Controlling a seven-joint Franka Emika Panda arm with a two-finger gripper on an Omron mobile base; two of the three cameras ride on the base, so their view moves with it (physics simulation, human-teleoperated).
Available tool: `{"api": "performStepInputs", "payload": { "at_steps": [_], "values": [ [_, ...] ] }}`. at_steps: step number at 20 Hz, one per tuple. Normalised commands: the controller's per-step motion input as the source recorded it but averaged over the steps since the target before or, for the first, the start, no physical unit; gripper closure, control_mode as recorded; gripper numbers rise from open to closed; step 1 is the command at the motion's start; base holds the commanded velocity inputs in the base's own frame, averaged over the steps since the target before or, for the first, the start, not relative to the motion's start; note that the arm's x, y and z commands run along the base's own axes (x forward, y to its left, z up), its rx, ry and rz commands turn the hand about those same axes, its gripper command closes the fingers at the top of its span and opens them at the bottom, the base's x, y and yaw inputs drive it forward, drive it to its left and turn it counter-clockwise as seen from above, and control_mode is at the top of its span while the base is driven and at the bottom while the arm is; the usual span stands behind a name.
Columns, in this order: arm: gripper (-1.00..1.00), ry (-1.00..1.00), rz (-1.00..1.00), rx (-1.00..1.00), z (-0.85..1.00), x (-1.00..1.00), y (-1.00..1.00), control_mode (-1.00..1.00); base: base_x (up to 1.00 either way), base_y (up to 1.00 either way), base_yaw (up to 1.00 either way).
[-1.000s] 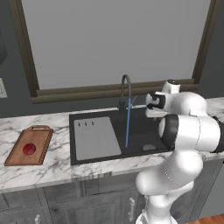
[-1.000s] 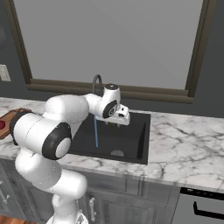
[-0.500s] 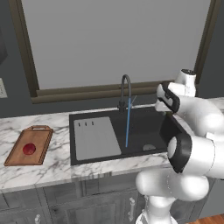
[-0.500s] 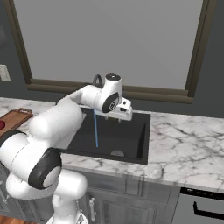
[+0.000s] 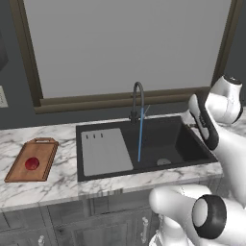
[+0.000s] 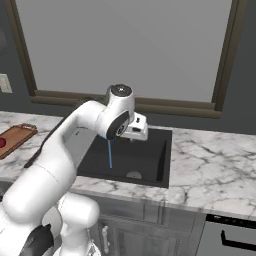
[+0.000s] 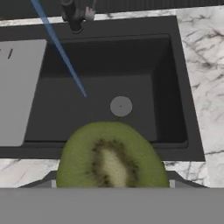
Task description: Pick the pear, kiwi from the sink and place them on the cutting board to airdry. Then turn off the sink faucet.
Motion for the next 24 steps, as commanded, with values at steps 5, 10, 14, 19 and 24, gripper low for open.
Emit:
{"api": "performStepInputs", "payload": {
  "at_steps": [5,10,14,19,24],
  "values": [
    [1.0,-0.19,0.09,-0.02,0.4,-0.77,0.3,-1.0,0.0,0.0,0.0],
    [1.0,-0.21,0.13,0.0,0.31,-0.67,0.49,-1.0,0.0,0.0,0.0],
    [1.0,-0.19,0.15,0.0,0.31,-0.46,0.7,-1.0,0.0,0.0,0.0],
    [1.0,-0.13,0.15,-0.04,0.28,-0.29,0.9,-1.0,0.0,0.0,0.0],
    [1.0,-0.01,0.13,-0.06,0.24,-0.06,0.99,-1.0,0.0,0.0,0.0]
  ]
}}
